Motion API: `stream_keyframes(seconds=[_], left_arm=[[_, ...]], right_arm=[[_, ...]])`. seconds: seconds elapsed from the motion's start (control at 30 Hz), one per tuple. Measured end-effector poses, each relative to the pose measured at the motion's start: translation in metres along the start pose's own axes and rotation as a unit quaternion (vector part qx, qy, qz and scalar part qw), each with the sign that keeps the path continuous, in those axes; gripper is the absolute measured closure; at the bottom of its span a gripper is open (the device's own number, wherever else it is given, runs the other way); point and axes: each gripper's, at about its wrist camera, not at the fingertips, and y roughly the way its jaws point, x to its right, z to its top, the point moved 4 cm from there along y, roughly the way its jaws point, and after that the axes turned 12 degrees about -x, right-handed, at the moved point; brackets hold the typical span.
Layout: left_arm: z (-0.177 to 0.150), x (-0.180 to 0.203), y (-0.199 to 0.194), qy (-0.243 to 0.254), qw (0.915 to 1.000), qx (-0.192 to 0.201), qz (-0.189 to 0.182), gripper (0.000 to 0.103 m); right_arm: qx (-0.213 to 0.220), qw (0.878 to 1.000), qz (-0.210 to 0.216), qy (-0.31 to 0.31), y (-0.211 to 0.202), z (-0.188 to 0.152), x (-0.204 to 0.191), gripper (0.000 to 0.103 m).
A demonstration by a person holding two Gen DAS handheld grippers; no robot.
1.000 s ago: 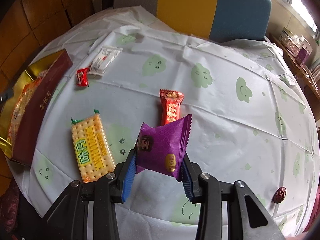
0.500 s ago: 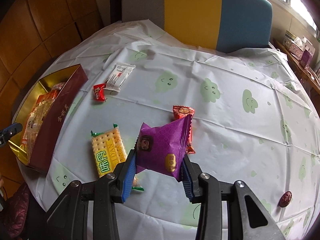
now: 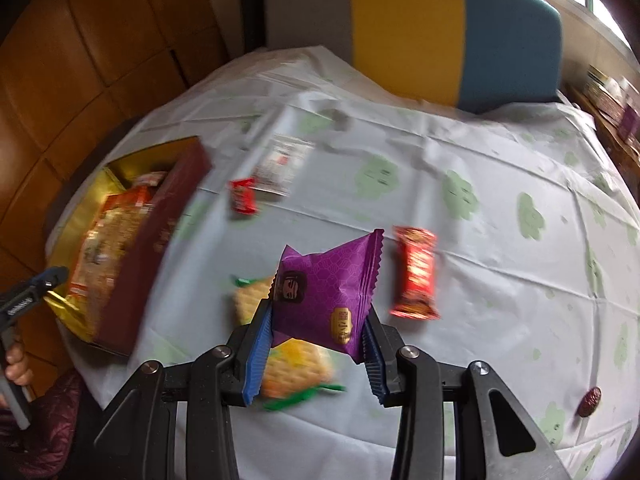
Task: Organize snacks
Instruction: 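Carry the purple bag into the gold tray and open the right gripper, then move the left gripper to the small red wrapped candy and grasp it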
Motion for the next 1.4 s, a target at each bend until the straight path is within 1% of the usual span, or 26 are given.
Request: stream_keyframes(seconds=[0.17,0.33,0.43,0.57,0.6,0.63,0.7,0.73,0.77,0.8,0.83,0.9,1.03,1.23,1.4], left_arm=[[0.0,-0.006,-0.002,0.001,1.0,0.009,0.003,0.067],[0.0,-0.013,-0.002,-0.007,0.9999,0.012,0.006,0.067],[0.0,-0.018,-0.001,-0.011,0.9999,0.012,0.004,0.067],[0.0,-0.02,0.0,-0.014,0.9998,0.011,0.001,0.067],[0.0,-0.02,0.0,-0.014,0.9999,0.01,0.0,0.067],[0.0,-0.021,0.0,-0.014,0.9998,0.01,0.0,0.067],[0.0,-0.022,-0.001,-0.014,0.9998,0.013,-0.002,0.067],[0.0,-0.022,-0.001,-0.013,0.9998,0.014,-0.002,0.067],[0.0,-0.022,-0.001,-0.013,0.9998,0.016,-0.001,0.067],[0.0,-0.023,-0.001,-0.015,0.9997,0.017,-0.001,0.067],[0.0,-0.023,-0.001,-0.015,0.9997,0.017,-0.001,0.067],[-0.001,-0.023,0.001,-0.015,0.9998,0.014,0.0,0.067],[-0.002,-0.021,0.0,-0.013,0.9998,0.014,0.003,0.067],[-0.004,-0.012,-0.006,0.0,0.9998,0.02,0.009,0.067],[-0.007,-0.001,-0.014,0.022,0.9992,0.029,0.016,0.067]], right_arm=[[-0.001,0.998,0.039,-0.041,0.004,0.02,-0.052,0.061],[-0.011,0.994,0.078,-0.08,0.02,0.044,-0.109,0.061],[-0.022,0.99,0.1,-0.094,0.033,0.06,-0.143,0.061],[-0.031,0.988,0.113,-0.098,0.047,0.083,-0.177,0.061],[-0.03,0.988,0.117,-0.095,0.049,0.09,-0.185,0.06],[-0.027,0.988,0.127,-0.086,0.052,0.1,-0.192,0.053],[-0.028,0.986,0.15,-0.071,0.057,0.112,-0.2,0.049],[-0.031,0.986,0.154,-0.064,0.06,0.116,-0.202,0.04],[-0.03,0.988,0.139,-0.059,0.062,0.12,-0.202,0.036],[-0.026,0.99,0.125,-0.056,0.063,0.121,-0.201,0.036],[-0.025,0.991,0.12,-0.056,0.065,0.121,-0.2,0.036],[-0.032,0.991,0.119,-0.053,0.068,0.114,-0.195,0.036],[-0.03,0.994,0.097,-0.047,0.067,0.093,-0.177,0.036],[-0.01,0.995,0.086,-0.04,0.048,0.076,-0.154,0.036],[0.007,0.997,0.071,-0.037,0.031,0.06,-0.137,0.036]])
